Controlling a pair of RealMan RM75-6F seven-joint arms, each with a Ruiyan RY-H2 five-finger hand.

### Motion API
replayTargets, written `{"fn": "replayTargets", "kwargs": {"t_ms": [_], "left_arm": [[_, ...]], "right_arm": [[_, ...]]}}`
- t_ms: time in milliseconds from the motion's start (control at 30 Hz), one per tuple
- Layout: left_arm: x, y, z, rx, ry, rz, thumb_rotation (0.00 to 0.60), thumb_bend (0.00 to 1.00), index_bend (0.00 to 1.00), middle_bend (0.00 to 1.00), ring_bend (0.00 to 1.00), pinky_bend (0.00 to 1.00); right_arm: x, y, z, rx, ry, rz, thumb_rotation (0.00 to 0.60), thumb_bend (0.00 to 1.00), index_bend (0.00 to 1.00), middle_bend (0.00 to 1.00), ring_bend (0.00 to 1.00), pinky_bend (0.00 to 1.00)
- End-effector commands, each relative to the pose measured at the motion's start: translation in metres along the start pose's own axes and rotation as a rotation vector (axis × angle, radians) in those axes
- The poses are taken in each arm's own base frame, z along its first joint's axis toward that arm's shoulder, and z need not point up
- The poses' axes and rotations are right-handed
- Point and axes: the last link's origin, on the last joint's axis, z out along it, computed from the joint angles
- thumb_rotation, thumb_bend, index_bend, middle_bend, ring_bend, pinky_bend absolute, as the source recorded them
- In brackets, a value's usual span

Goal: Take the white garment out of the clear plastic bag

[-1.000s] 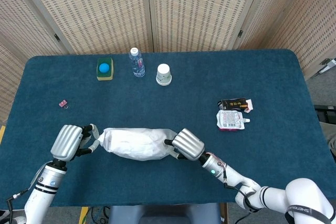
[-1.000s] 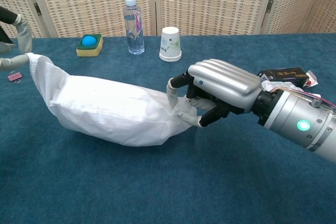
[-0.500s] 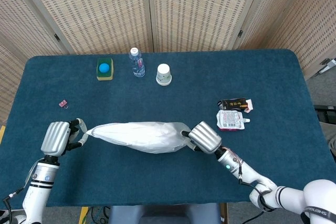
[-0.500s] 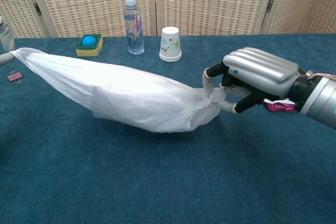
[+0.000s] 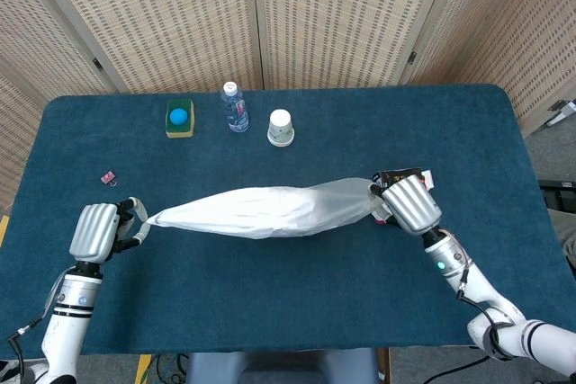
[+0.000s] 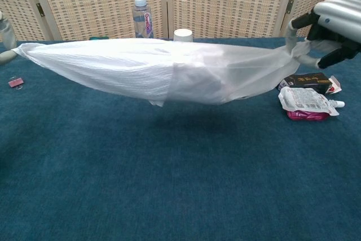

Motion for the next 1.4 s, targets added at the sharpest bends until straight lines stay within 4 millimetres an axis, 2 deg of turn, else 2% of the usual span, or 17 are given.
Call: {"fn": "replayTargets", "kwargs": {"t_ms": [33,300,567,600,633,700,733,767,800,900,1000,1100,1400], "left_arm": [[0.000,0.001,0.000,0.000,0.005,0.001,0.600,0.51,0.81,1.00,0.90,0.96],[0.000,0.002,0.000,0.002,0.001,0.012,0.600,0.50,0.81,1.00,0.90,0.96],[-0.001,0.001,-0.001,0.002,-0.006,0.004,0.600,0.51,0.80,1.00,0.89,0.96],[-0.001,0.001,-0.002,-0.001,-0.007,0.002,0.600,0.51,0.78,1.00,0.89,0.96],[-0.001,0.001,-0.002,-0.006,-0.009,0.002,0.600,0.51,0.73,1.00,0.89,0.95],[-0.001,0.000,-0.004,-0.009,-0.026,0.003,0.600,0.50,0.54,1.00,0.88,0.95],[-0.001,0.000,-0.005,-0.010,-0.033,0.005,0.600,0.47,0.40,1.00,0.87,0.95],[0.000,0.000,-0.005,-0.010,-0.037,0.008,0.600,0.39,0.30,1.00,0.87,0.95],[0.001,0.000,-0.006,-0.011,-0.041,0.015,0.600,0.29,0.22,1.00,0.86,0.95],[0.003,0.000,-0.009,-0.014,-0.043,0.027,0.600,0.07,0.08,1.00,0.84,0.95],[0.006,0.001,-0.011,-0.021,-0.043,0.032,0.600,0.00,0.01,1.00,0.83,0.94],[0.010,0.000,-0.015,-0.022,-0.059,0.039,0.600,0.00,0.00,1.00,0.82,0.93],[0.026,-0.008,-0.025,0.008,-0.062,0.083,0.600,0.00,0.00,1.00,0.81,0.93]], "right_arm": [[0.008,0.014,-0.004,-0.057,0.014,-0.012,0.600,0.49,0.64,1.00,1.00,1.00],[0.009,0.036,-0.010,-0.183,-0.018,-0.047,0.600,0.49,0.64,1.00,1.00,1.00],[0.008,0.029,-0.007,-0.205,-0.006,-0.053,0.600,0.47,0.63,1.00,1.00,1.00],[0.007,0.028,-0.007,-0.202,-0.007,-0.051,0.600,0.43,0.61,1.00,1.00,1.00],[0.007,0.027,-0.007,-0.200,-0.008,-0.048,0.600,0.35,0.56,1.00,1.00,1.00],[0.006,0.025,-0.008,-0.195,-0.015,-0.043,0.600,0.11,0.37,1.00,1.00,1.00],[0.006,0.024,-0.008,-0.193,-0.018,-0.038,0.600,0.06,0.31,1.00,1.00,1.00],[0.007,0.023,-0.008,-0.191,-0.019,-0.034,0.600,0.01,0.22,1.00,1.00,1.00],[0.007,0.021,-0.009,-0.188,-0.021,-0.027,0.600,0.00,0.17,1.00,1.00,1.00],[0.011,0.018,-0.010,-0.178,-0.016,-0.012,0.600,0.00,0.02,0.98,0.95,0.99],[0.014,0.016,-0.013,-0.171,-0.013,0.005,0.600,0.00,0.00,0.90,0.87,0.92],[0.020,0.015,-0.017,-0.162,-0.012,0.015,0.600,0.00,0.00,0.79,0.77,0.84],[0.045,0.016,-0.038,-0.162,0.003,0.011,0.600,0.00,0.00,0.58,0.58,0.74]]}}
